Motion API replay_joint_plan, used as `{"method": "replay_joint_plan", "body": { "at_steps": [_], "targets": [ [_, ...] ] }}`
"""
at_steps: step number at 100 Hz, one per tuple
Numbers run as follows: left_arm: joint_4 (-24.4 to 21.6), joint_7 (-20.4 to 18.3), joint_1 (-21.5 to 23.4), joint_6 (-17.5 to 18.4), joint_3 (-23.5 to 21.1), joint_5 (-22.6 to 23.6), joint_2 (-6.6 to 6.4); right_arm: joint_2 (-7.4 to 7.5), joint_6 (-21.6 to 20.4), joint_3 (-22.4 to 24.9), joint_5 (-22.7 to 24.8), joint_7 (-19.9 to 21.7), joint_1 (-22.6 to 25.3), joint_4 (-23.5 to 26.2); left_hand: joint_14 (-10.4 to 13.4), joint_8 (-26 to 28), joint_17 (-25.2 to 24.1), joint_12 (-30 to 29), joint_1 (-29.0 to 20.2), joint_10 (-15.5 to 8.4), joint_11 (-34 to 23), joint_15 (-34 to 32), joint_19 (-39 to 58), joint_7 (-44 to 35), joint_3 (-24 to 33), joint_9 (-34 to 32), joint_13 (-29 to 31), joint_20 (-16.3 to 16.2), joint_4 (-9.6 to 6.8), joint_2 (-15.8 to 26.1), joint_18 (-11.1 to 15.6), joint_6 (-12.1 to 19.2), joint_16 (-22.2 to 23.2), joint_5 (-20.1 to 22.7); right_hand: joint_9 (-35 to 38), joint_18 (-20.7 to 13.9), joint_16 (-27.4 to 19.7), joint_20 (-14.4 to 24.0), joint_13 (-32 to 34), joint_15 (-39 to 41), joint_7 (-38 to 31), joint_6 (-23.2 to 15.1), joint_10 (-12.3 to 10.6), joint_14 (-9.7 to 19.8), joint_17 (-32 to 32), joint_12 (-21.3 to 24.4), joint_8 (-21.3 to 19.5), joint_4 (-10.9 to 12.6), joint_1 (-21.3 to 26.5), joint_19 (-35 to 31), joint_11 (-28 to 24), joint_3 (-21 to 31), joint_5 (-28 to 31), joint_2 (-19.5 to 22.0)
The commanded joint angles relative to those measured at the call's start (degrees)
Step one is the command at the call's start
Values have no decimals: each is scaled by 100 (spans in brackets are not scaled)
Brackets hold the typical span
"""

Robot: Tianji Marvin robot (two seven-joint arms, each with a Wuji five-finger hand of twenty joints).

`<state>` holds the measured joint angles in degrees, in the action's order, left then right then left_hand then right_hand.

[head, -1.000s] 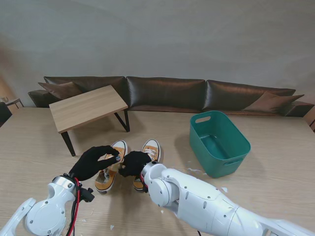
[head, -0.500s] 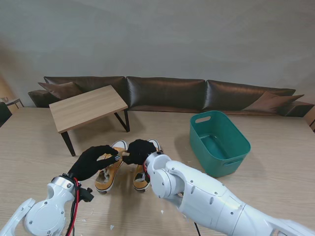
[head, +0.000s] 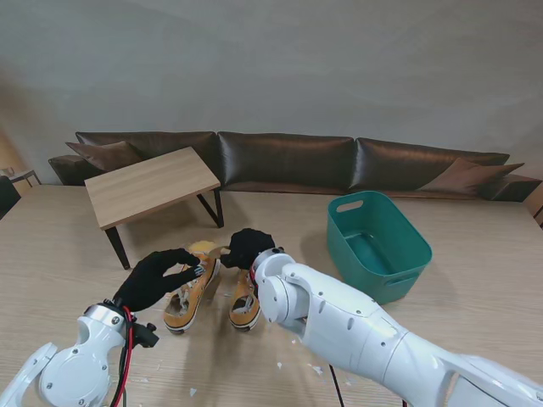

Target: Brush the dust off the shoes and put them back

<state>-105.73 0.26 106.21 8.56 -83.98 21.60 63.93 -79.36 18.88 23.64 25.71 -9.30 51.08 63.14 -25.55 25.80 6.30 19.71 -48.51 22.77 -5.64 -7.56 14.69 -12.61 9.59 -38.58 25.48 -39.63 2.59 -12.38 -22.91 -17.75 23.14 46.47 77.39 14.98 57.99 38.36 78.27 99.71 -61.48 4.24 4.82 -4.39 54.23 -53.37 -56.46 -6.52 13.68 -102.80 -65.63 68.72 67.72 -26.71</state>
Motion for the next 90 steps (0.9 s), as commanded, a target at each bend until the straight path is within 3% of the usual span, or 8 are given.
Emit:
{"method": "replay_joint_plan", "body": {
  "at_steps": [1,18,90],
  "targets": [
    [-51,-51,49,31,-33,-2,32,-61,-37,-61,-23,94,33,-83,-62,17,-30,-35,-90,18,13,-12,-180,25,-146,-49,-150,-72,-140,286,11,-17,16,2,554,31,-36,-41,-295,375,-50,789,300,814,1234,-4,106,193,316,-389,-225,306,594,474],
    [-65,-44,70,37,-50,-3,34,-57,-73,-156,-39,202,72,-92,-77,20,-32,-35,-91,15,11,-12,-180,14,-150,-54,-146,-71,-140,286,13,-21,15,24,554,29,-36,-40,-294,373,-50,789,294,828,1234,-4,106,191,310,-389,-226,297,594,484],
    [-22,-91,28,32,-5,-20,24,414,-373,-89,297,456,655,874,-63,21,-33,-35,-101,16,12,-14,-179,10,-152,-55,-143,-70,-144,302,16,-31,16,31,552,1,-41,-45,-293,366,-53,765,280,859,1236,-7,103,202,307,-390,-216,270,590,508]
  ]
}}
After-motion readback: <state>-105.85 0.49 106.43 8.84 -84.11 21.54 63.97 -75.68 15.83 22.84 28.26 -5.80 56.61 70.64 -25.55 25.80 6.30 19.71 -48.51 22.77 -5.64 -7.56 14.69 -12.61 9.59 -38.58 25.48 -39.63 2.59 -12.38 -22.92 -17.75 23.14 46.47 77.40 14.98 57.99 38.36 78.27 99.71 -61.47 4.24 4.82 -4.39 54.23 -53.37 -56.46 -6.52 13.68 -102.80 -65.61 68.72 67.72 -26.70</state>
